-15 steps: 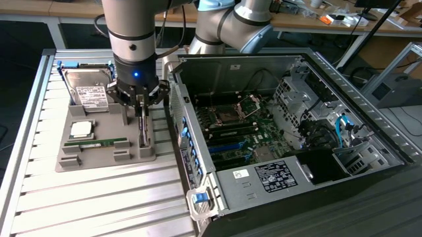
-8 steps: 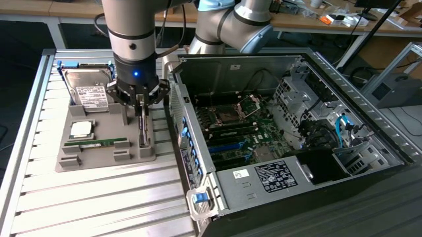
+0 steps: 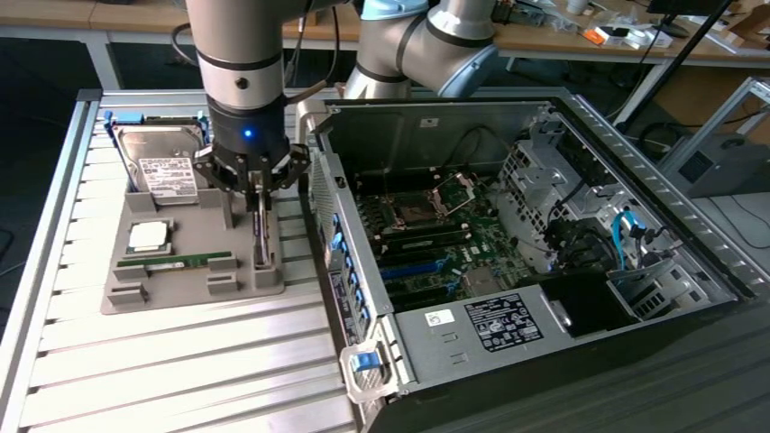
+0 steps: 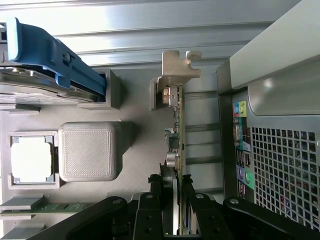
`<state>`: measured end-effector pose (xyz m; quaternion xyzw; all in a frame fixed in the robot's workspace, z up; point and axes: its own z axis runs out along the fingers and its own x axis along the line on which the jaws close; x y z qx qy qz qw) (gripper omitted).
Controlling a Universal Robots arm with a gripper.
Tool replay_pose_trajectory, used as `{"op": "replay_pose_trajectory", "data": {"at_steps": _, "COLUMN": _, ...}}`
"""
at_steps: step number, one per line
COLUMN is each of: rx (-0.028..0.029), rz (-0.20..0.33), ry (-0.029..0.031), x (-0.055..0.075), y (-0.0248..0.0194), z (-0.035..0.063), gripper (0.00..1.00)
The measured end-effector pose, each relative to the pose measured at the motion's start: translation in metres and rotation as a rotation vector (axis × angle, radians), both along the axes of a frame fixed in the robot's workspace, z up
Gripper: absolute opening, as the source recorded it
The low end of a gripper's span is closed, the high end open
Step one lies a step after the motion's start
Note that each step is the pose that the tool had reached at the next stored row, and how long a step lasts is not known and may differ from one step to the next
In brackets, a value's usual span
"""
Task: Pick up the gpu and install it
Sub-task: 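Pick up the gpu and move the gpu toward the slot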
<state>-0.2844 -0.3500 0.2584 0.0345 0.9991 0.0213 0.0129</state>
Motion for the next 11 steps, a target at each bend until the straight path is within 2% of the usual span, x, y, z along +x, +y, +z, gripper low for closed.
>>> {"op": "replay_pose_trajectory", "data": {"at_steps": 11, "rx": 0.0005, "rz": 0.0, "ry": -0.0001, "x": 0.0, "y": 0.0, "z": 0.0031, "gripper": 0.27}}
